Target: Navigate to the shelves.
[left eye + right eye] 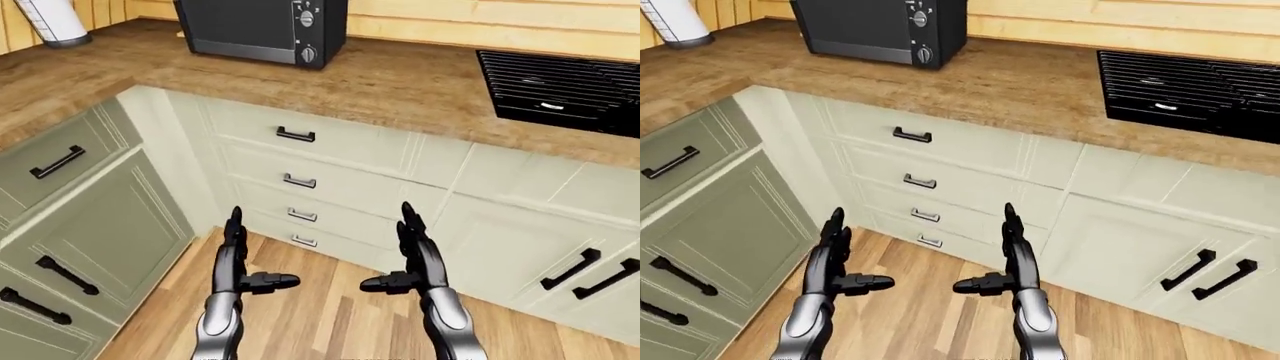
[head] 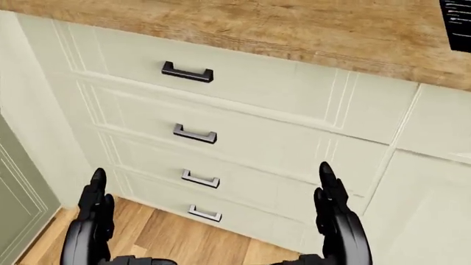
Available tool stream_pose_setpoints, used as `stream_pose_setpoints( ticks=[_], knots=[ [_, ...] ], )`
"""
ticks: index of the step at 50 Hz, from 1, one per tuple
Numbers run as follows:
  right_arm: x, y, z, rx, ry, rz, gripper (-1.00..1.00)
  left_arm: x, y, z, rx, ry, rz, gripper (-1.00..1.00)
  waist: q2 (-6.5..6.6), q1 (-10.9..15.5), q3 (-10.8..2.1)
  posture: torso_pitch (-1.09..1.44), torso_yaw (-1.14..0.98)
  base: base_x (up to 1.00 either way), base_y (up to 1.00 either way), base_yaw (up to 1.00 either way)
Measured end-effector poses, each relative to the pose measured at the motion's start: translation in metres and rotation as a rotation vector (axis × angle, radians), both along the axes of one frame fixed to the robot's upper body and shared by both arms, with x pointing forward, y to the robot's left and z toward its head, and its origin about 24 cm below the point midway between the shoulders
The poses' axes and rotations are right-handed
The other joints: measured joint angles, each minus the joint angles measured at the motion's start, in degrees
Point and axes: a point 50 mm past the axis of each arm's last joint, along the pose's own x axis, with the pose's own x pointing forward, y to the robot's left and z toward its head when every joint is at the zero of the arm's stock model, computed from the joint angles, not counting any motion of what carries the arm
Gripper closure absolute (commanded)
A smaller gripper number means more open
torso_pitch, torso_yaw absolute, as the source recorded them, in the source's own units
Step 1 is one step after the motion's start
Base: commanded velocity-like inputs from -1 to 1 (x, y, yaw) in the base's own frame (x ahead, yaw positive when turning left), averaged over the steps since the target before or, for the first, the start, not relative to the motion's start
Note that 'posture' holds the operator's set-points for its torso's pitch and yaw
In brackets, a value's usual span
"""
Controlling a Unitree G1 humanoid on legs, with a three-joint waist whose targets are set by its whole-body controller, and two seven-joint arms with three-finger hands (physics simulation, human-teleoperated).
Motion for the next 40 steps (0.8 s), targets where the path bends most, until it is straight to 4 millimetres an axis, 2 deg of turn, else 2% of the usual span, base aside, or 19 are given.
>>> stream_pose_setpoints(
  ticks=[4, 6, 7, 8, 10, 12, 18, 21, 22, 25, 27, 32, 35, 37, 40],
  knots=[
    [0.002, -0.001, 0.005, -0.001, -0.026, -0.006, -1.0, 0.001, -0.002, 0.003, -0.001, -0.016, -0.011, -1.0, -3.01, 0.0, -0.07, 0.0, 0.0, 0.0, 0.0, -0.22],
    [0.002, 0.0, 0.006, 0.001, -0.032, -0.003, -1.0, 0.002, -0.002, 0.004, 0.0, -0.023, -0.011, -1.0, -5.18, -0.1, -0.46, 0.0, 0.0, 0.0, 0.0, -0.23],
    [0.002, -0.002, 0.006, -0.005, -0.033, -0.006, -1.0, 0.003, -0.004, 0.005, -0.005, -0.027, -0.014, -1.0, -5.28, -0.6, -0.72, 0.0, 0.0, 0.0, 0.0, -0.22],
    [0.002, -0.005, 0.005, -0.009, -0.028, -0.013, -1.0, 0.003, -0.007, 0.004, -0.011, -0.024, -0.021, -1.0, -4.7, -1.1, -0.44, 0.0, 0.0, 0.0, 0.0, -0.23],
    [0.0, -0.009, 0.0, -0.013, -0.006, -0.034, -1.0, 0.001, -0.011, 0.001, -0.016, -0.007, -0.041, -1.0, -4.55, -1.5, -0.44, 0.0, 0.0, 0.0, 0.0, -0.23],
    [-0.001, -0.011, -0.002, -0.014, 0.007, -0.041, -1.0, 0.001, -0.012, -0.001, -0.016, 0.003, -0.045, -1.0, -3.88, -1.5, -0.42, 0.0, 0.0, 0.0, 0.0, -0.23],
    [0.001, -0.006, 0.003, -0.01, -0.014, -0.022, -1.0, 0.002, -0.007, 0.004, -0.009, -0.024, -0.027, -1.0, -0.02, -0.8, 0.5, 0.0, 0.0, 0.0, 0.0, -0.23],
    [0.002, -0.005, 0.005, -0.007, -0.025, -0.018, -1.0, 0.003, -0.006, 0.006, -0.006, -0.03, -0.027, -1.0, 2.87, -0.5, 0.03, 0.0, 0.0, 0.0, 0.0, -0.23],
    [0.003, -0.001, 0.004, 0.0, -0.022, -0.009, -1.0, 0.002, -0.003, 0.005, 0.0, -0.025, -0.018, -1.0, 2.21, -0.3, 0.11, 0.0, 0.0, 0.0, 0.0, -0.23],
    [0.0, 0.002, -0.001, 0.004, 0.003, 0.008, -1.0, -0.001, 0.001, -0.001, 0.0, 0.001, 0.002, -1.0, 1.85, 0.0, 0.3, 0.0, 0.0, 0.0, 0.0, -0.23],
    [0.0, 0.001, -0.001, 0.002, 0.007, 0.006, -1.0, -0.001, 0.0, -0.001, 0.0, 0.005, 0.002, -1.0, 1.05, -0.2, 0.05, 0.0, 0.0, 0.0, 0.0, -0.23],
    [0.002, -0.001, 0.004, -0.001, -0.023, -0.004, -1.0, 0.001, -0.002, 0.003, -0.001, -0.015, -0.01, -1.0, -2.35, 0.0, -0.11, 0.0, 0.0, 0.0, 0.0, -0.23],
    [0.003, 0.0, 0.006, 0.0, -0.034, 0.0, -1.0, 0.002, -0.002, 0.004, 0.001, -0.023, -0.009, -1.0, -5.36, 0.0, -0.62, 0.0, 0.0, 0.0, 0.0, -0.23],
    [0.002, -0.004, 0.005, -0.01, -0.028, -0.012, -1.0, 0.002, -0.007, 0.004, -0.011, -0.022, -0.021, -1.0, -4.37, -1.0, -0.47, 0.0, 0.0, 0.0, 0.0, -0.23],
    [-0.001, -0.01, -0.001, -0.014, 0.003, -0.04, -1.0, 0.001, -0.012, -0.001, -0.016, 0.0, -0.046, -1.0, -4.05, -1.6, -0.5, 0.0, 0.0, 0.0, 0.0, -0.23]
  ],
)
